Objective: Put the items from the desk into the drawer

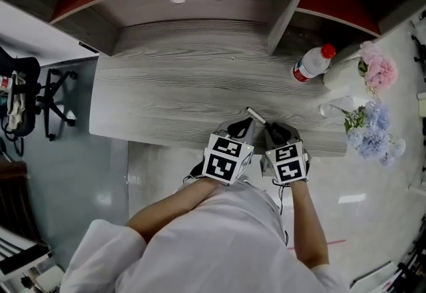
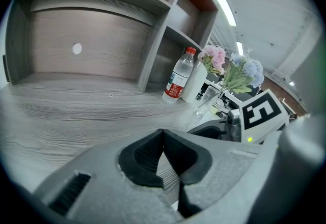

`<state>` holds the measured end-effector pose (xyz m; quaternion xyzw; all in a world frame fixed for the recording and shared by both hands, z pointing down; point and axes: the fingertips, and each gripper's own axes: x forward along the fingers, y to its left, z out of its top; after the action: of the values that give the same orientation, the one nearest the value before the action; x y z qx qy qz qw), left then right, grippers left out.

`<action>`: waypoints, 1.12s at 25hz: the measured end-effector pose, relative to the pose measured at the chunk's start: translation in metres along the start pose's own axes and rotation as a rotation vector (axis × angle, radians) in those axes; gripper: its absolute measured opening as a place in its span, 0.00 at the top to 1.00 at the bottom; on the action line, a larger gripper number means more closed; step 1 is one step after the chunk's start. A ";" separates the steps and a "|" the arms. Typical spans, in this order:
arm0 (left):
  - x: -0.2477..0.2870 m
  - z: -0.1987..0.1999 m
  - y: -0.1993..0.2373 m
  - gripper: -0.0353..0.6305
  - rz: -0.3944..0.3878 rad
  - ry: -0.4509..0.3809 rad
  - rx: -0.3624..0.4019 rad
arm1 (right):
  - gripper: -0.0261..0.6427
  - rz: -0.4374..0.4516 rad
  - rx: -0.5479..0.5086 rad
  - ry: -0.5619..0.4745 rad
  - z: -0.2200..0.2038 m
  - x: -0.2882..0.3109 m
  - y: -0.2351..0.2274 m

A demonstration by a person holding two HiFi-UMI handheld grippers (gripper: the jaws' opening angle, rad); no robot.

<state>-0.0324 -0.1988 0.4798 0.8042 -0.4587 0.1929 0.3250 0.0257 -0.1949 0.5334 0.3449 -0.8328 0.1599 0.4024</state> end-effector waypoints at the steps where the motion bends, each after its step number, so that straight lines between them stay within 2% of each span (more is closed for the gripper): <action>1: 0.000 0.000 0.000 0.94 0.000 0.001 -0.001 | 0.87 0.003 -0.004 0.002 0.000 0.000 0.001; 5: -0.001 -0.002 0.000 0.94 0.002 0.002 -0.005 | 0.90 -0.002 -0.014 0.002 0.000 0.001 0.003; 28: -0.018 -0.024 -0.035 0.94 -0.012 -0.010 0.007 | 0.90 -0.012 0.044 -0.071 -0.016 -0.040 0.019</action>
<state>-0.0115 -0.1584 0.4738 0.8091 -0.4547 0.1884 0.3211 0.0392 -0.1551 0.5120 0.3643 -0.8406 0.1633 0.3661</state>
